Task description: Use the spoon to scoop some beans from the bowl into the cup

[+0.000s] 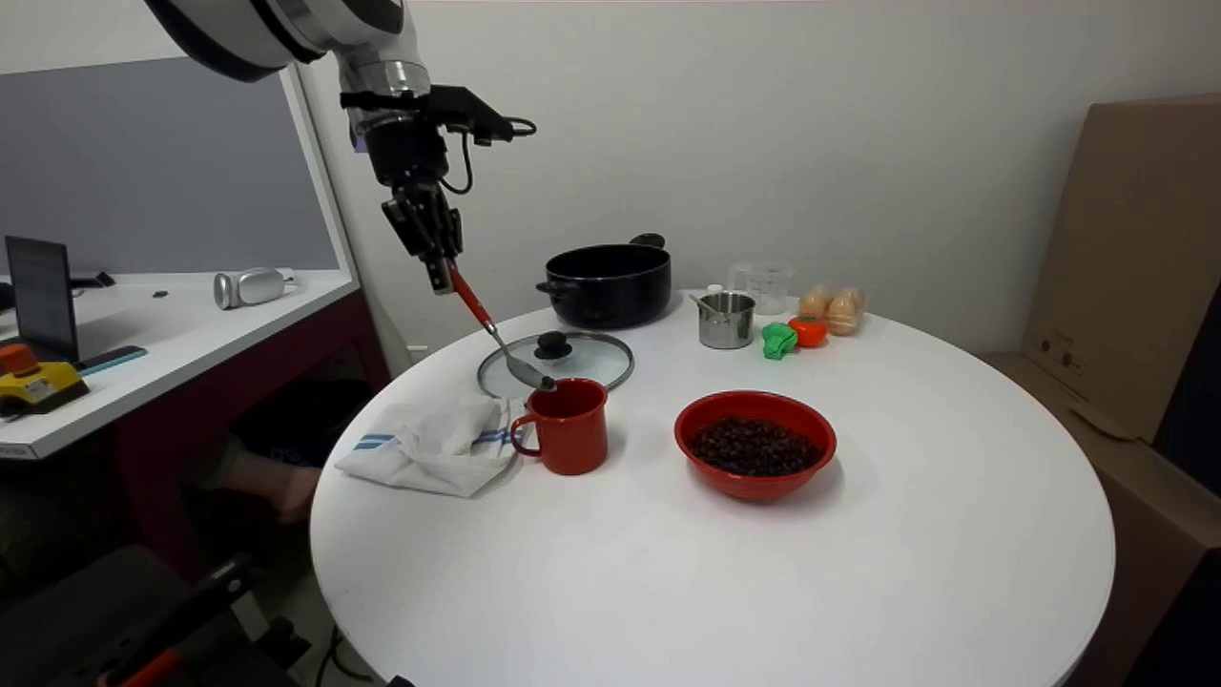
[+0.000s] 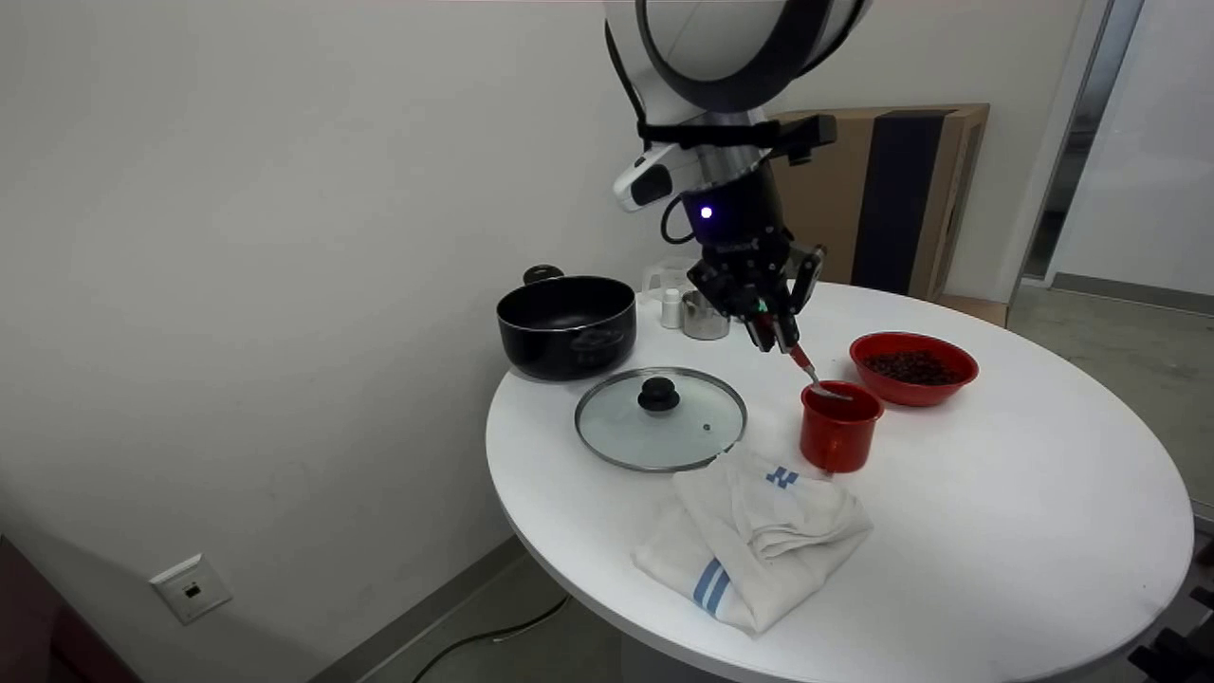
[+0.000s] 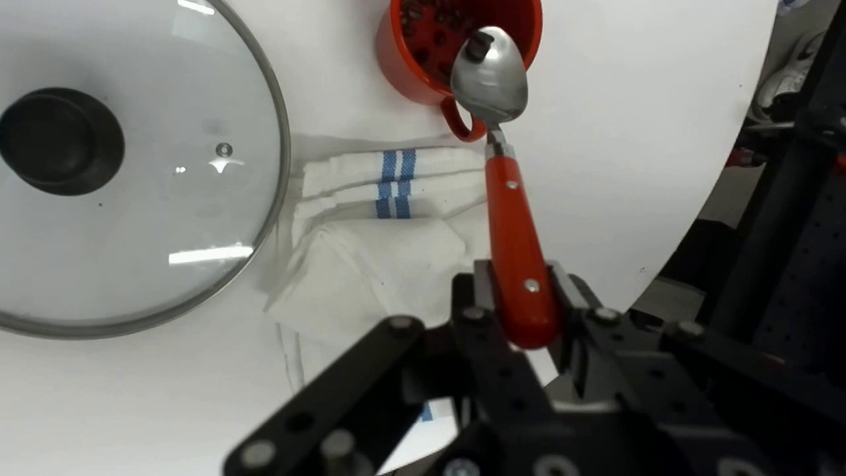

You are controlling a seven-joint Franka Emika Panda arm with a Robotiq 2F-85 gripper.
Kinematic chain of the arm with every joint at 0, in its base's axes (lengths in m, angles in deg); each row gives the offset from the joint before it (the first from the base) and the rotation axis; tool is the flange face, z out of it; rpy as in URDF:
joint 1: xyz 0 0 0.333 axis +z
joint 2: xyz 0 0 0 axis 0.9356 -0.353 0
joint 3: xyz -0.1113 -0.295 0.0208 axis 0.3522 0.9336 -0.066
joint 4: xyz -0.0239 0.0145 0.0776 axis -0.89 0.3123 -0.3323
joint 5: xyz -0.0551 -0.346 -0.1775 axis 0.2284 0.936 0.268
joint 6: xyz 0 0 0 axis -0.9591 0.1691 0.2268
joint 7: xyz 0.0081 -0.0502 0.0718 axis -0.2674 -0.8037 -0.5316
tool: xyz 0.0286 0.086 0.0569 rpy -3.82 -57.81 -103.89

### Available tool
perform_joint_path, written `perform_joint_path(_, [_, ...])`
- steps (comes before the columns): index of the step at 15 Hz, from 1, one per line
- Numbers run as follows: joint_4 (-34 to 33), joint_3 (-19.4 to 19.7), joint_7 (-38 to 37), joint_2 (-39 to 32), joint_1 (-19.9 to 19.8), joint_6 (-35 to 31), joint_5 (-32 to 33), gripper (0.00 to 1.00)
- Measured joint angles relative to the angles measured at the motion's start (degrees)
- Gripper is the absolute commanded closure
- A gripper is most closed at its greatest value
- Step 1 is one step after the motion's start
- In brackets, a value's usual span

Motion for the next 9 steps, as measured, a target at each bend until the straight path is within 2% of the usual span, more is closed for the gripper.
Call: perform_joint_path(9, [-1.8, 0.4, 5.9, 0.0, -0.9, 4.0, -6.7, 0.95])
